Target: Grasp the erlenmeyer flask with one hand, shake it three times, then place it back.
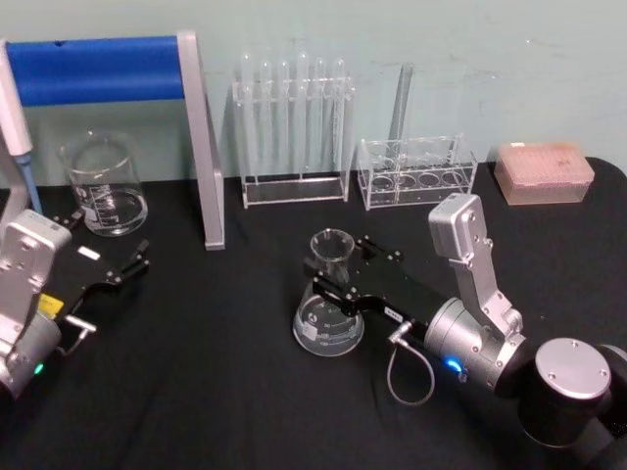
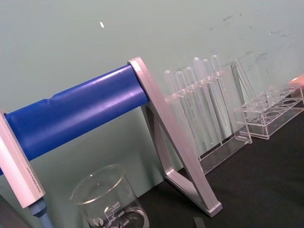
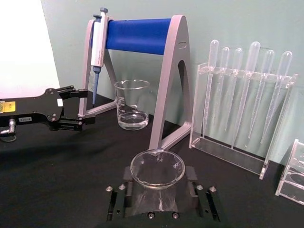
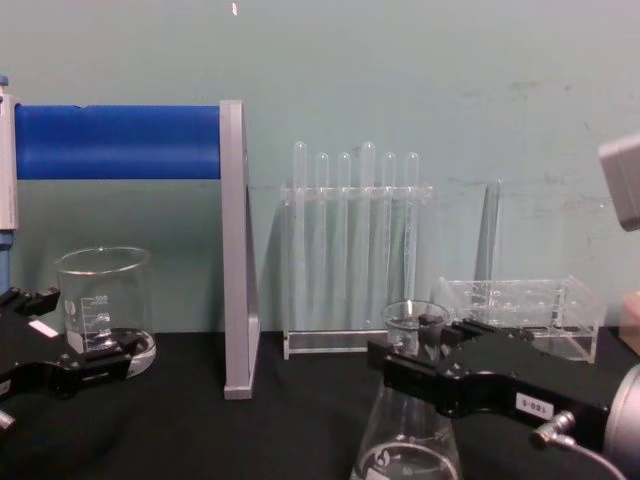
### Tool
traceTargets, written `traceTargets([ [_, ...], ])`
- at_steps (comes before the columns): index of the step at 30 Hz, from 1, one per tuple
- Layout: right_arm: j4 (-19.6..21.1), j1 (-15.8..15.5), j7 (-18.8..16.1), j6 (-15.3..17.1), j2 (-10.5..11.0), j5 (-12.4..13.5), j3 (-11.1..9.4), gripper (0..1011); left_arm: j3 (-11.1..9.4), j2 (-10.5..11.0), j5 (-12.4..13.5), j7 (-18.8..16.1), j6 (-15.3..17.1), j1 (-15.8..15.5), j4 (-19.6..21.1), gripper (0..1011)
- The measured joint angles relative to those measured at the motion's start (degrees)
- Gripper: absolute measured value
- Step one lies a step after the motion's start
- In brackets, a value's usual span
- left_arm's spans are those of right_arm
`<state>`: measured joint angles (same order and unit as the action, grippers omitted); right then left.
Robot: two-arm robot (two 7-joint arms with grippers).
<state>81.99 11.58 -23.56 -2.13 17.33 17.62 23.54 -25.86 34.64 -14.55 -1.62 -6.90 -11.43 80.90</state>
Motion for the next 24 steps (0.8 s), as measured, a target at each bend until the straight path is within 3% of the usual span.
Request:
traceTargets([
  [1, 0.0, 0.0, 0.0, 0.0, 0.0, 0.0, 0.0, 699, 0.0, 0.0, 0.0, 0.0, 0.0, 0.0, 0.0, 1001],
  [13, 0.0, 0.0, 0.0, 0.0, 0.0, 0.0, 0.0, 1003, 0.0, 0.0, 0.0, 0.0, 0.0, 0.0, 0.0, 1001],
  [24, 0.1, -0.1, -0.4, -0.1, 0.3, 0.2, 0.0, 1000, 0.0, 0.0, 0.0, 0.0, 0.0, 0.0, 0.0, 1001],
])
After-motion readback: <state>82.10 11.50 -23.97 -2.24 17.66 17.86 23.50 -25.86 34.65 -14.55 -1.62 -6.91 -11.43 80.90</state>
